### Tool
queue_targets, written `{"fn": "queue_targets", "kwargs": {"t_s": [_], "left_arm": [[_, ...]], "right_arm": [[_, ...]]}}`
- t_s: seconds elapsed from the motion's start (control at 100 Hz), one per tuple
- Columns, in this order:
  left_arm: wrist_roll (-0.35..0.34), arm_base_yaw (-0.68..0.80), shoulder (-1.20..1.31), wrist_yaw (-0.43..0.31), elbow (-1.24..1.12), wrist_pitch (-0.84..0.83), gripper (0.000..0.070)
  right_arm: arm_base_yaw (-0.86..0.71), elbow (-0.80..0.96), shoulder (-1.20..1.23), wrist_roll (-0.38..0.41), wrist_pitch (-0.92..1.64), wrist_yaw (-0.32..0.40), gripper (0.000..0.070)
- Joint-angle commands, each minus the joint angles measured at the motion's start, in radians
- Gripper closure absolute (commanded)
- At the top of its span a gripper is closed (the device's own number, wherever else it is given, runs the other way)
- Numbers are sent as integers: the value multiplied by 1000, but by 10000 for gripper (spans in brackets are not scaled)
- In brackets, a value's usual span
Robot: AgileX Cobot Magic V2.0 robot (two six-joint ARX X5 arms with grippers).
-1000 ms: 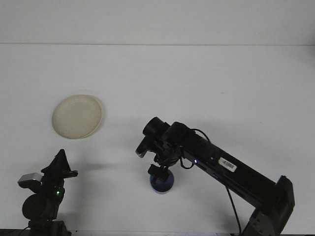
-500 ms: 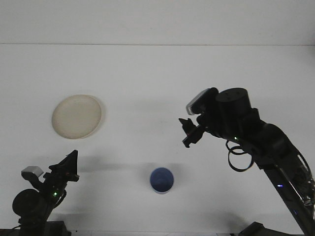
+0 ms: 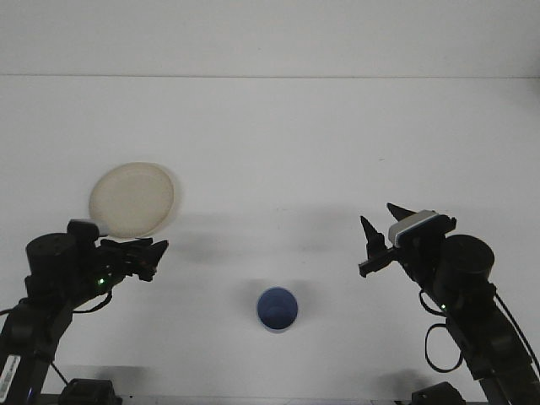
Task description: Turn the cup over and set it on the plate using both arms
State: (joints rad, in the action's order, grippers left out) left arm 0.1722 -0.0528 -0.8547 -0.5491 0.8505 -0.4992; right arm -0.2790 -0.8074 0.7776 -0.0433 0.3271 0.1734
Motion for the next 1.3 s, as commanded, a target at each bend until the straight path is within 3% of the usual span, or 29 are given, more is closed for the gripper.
{"fn": "queue_targets", "kwargs": {"t_s": [0.0,0.29,0.53,0.75,1.02,1.13,1.22,1.29], "left_arm": [[-80,-35,-66,-12,57,-40,166],[-166,-290,-340,9,240,-219,168],[-184,-507,-519,151,348,-249,168],[-188,-648,-661,181,412,-259,168],[-190,-757,-772,322,418,-232,168],[-190,-780,-803,338,418,-203,170],[-190,-795,-821,347,418,-185,273],[-187,-804,-827,348,418,-172,424]], "right_arm": [[6,45,-18,27,-26,2,316],[24,140,-42,28,-21,3,316],[24,140,-43,28,-36,3,316],[24,140,-43,28,-35,10,316],[24,140,-43,28,-35,10,316],[24,140,-43,28,-35,10,316],[24,140,-43,28,-35,10,316],[24,140,-43,28,-35,10,316]]}}
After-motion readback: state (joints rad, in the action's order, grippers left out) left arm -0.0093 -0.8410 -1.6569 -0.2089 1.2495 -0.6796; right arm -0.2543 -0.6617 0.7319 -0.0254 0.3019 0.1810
